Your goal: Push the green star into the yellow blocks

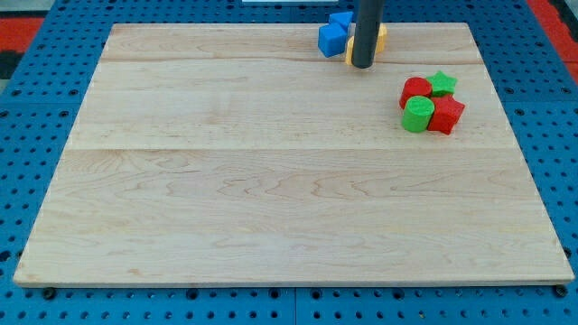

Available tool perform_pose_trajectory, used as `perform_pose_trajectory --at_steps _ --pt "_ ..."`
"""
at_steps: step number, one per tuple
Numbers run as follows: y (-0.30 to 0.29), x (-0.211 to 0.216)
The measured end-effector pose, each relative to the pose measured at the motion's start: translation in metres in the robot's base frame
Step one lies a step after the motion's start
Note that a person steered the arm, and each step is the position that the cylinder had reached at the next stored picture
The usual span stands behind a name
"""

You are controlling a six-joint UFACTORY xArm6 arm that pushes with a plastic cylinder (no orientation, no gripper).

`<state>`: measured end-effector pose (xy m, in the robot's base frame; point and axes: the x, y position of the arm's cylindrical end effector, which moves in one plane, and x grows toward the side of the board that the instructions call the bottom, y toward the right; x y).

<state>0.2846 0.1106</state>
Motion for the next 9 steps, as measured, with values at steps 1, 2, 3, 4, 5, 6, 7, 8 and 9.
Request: perform_pose_trajectory --at_steps 1,2,3,4,5,6,7,8,9 --pt "0.049 0.006" --pt "0.134 0.006" --pt "0.201 0.032" --pt "0.21 0.099" --pt "0.175 0.121" --pt "0.134 0.086" --pt "0.099 0.046" --pt "0.083 0.049" --pt "0.097 0.075"
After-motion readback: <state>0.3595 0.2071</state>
